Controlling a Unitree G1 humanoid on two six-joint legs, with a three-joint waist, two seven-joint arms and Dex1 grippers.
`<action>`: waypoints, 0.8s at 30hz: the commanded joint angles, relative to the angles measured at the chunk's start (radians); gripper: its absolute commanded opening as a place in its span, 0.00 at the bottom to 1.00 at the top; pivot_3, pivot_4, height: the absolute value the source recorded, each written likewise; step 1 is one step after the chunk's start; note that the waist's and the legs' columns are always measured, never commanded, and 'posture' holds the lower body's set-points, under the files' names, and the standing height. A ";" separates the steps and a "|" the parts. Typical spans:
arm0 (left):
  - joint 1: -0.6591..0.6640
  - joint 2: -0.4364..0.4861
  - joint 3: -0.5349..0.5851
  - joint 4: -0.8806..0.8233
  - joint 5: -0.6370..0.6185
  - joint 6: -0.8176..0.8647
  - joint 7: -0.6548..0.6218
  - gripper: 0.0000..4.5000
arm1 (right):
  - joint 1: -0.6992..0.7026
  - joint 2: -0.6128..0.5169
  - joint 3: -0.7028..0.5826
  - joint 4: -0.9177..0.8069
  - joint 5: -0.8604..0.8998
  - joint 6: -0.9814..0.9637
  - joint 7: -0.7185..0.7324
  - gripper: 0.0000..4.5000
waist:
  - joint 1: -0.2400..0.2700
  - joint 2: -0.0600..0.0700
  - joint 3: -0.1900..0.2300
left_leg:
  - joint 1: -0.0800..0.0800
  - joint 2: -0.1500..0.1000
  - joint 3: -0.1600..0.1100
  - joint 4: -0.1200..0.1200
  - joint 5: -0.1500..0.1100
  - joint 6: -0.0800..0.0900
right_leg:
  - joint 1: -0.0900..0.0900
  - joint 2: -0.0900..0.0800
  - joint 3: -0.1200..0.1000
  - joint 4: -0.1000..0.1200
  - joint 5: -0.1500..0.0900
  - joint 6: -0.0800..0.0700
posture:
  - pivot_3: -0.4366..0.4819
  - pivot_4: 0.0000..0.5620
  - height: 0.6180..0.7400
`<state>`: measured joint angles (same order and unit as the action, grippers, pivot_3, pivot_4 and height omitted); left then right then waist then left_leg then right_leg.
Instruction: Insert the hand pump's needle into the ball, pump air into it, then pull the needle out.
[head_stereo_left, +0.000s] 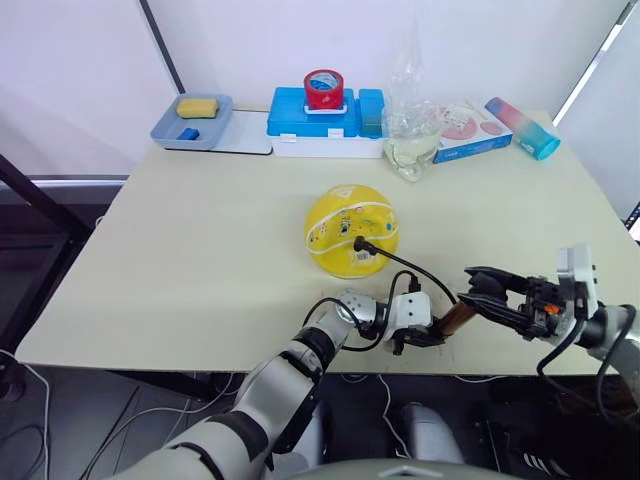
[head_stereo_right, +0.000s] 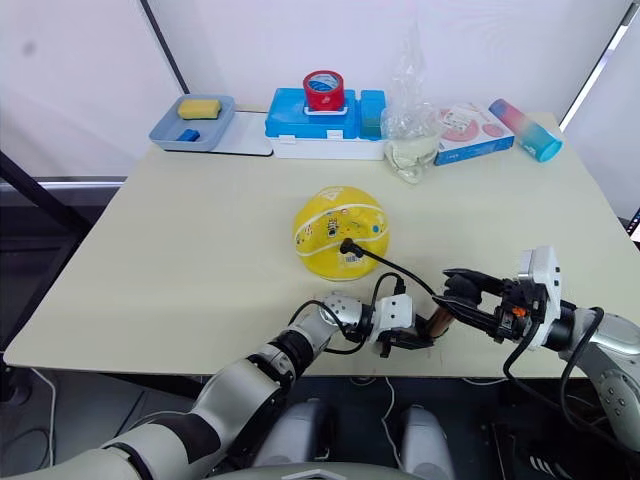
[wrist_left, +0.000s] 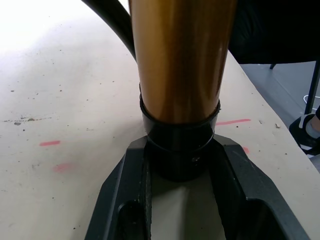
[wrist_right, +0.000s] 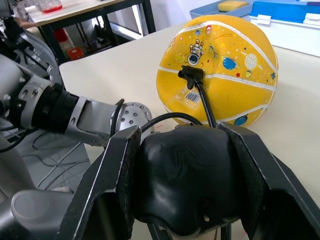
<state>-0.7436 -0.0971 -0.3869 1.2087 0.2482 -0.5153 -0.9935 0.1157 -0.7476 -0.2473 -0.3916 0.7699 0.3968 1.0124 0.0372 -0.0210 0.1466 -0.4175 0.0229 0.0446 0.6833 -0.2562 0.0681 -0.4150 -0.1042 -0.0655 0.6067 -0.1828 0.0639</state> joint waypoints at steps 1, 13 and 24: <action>0.037 0.015 -0.025 0.051 0.030 0.038 -0.061 0.25 | -0.016 -0.049 -0.102 0.001 0.056 0.047 0.005 0.43 | 0.000 0.000 0.000 | 0.000 0.000 0.000 0.000 0.000 0.000 | 0.000 0.000 0.000 0.000 0.000 0.000 | 0.48 0.27 1.00; 0.043 0.015 -0.031 0.049 0.032 0.019 -0.058 0.25 | -0.170 -0.235 -0.369 0.002 0.361 0.270 -0.021 0.43 | 0.003 0.003 0.003 | -0.003 -0.001 0.000 0.000 0.000 0.000 | -0.002 -0.001 0.000 -0.001 0.000 0.000 | 0.48 0.27 1.00; 0.039 0.018 -0.031 0.051 0.036 0.011 -0.039 0.25 | -0.239 -0.287 -0.391 -0.003 0.441 0.389 -0.031 0.43 | 0.002 0.003 0.003 | -0.003 -0.001 0.000 0.000 0.000 0.000 | -0.002 -0.001 0.000 -0.001 0.001 -0.001 | 0.48 0.27 1.00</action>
<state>-0.7406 -0.1008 -0.3801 1.2075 0.2304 -0.5157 -1.0186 -0.1227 -1.0161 -0.5790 -0.3791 1.2272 0.8013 0.9883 0.0395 -0.0182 0.1496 -0.4209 0.0221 0.0447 0.6834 -0.2562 0.0681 -0.4166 -0.1053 -0.0656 0.6060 -0.1819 0.0626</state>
